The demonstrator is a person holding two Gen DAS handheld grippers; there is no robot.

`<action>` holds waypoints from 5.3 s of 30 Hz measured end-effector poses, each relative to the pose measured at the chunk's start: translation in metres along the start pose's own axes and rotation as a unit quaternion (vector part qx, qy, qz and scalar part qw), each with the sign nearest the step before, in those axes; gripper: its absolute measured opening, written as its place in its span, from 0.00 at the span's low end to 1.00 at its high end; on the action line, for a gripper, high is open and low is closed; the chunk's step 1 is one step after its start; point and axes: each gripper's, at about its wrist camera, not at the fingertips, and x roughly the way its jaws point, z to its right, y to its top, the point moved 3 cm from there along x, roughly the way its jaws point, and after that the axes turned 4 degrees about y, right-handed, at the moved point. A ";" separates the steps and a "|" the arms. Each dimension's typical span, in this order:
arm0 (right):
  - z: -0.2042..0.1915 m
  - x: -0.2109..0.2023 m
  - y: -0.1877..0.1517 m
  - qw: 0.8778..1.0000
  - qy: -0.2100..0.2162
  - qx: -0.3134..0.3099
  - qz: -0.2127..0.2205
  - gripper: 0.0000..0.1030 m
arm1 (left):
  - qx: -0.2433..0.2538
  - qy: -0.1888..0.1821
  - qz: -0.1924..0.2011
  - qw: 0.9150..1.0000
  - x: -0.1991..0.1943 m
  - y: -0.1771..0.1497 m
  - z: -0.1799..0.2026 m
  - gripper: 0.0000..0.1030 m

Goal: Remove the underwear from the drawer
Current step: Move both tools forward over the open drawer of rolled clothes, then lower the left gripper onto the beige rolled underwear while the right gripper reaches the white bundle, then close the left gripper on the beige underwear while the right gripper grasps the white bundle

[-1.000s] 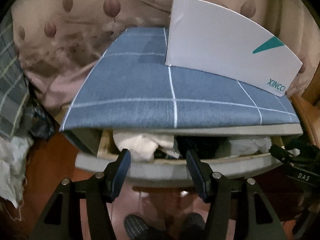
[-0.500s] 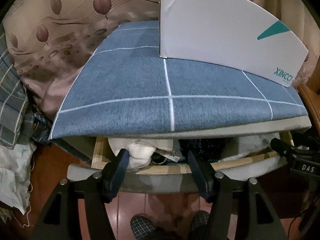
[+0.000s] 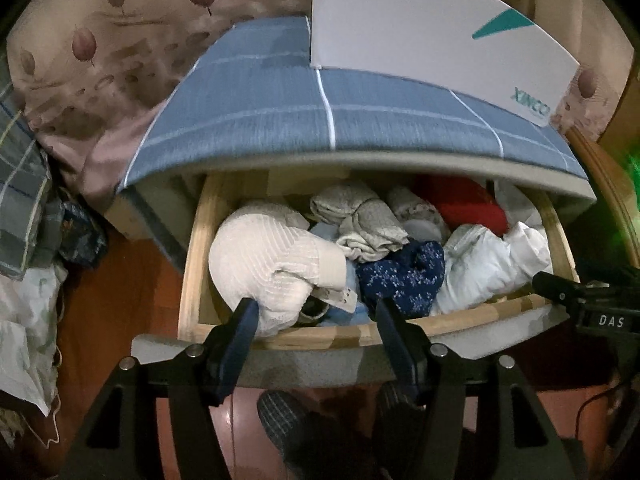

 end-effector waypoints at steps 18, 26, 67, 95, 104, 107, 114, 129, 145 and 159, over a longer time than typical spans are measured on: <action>0.000 -0.005 -0.039 0.996 0.014 0.008 -0.088 0.99 | 0.008 -0.020 -0.053 0.998 -0.025 -0.051 0.000 0.61; 0.000 -0.007 -0.036 0.996 0.002 0.005 -0.087 0.99 | 0.001 -0.016 -0.060 0.998 -0.029 -0.045 -0.005 0.61; 0.000 -0.002 -0.033 0.993 0.021 -0.007 -0.112 0.99 | -0.103 0.022 -0.227 0.968 0.030 0.015 -0.034 0.77; 0.003 -0.035 0.015 0.996 0.015 -0.040 -0.078 0.90 | -0.116 0.029 -0.226 0.967 0.058 -0.012 -0.038 0.53; 0.037 -0.013 0.020 0.991 0.014 -0.007 -0.130 0.46 | -0.136 -0.002 -0.212 0.968 0.040 -0.009 -0.050 0.52; 0.035 0.003 0.016 0.990 0.013 -0.003 -0.141 0.40 | -0.136 -0.005 -0.207 0.969 0.033 -0.008 -0.047 0.52; 0.030 0.037 0.019 0.986 -0.033 -0.024 -0.164 0.40 | -0.134 -0.010 -0.202 0.970 0.026 -0.008 -0.045 0.52; 0.015 0.083 0.010 0.980 -0.018 -0.020 -0.199 0.41 | -0.130 -0.017 -0.206 0.970 0.028 -0.011 -0.046 0.52; 0.015 0.095 0.023 0.978 -0.028 -0.020 -0.207 0.62 | -0.120 0.009 -0.231 0.966 0.052 -0.008 -0.033 0.60; 0.003 0.091 0.011 0.979 -0.032 -0.025 -0.198 0.52 | -0.152 0.028 -0.257 0.954 0.088 -0.013 -0.027 0.56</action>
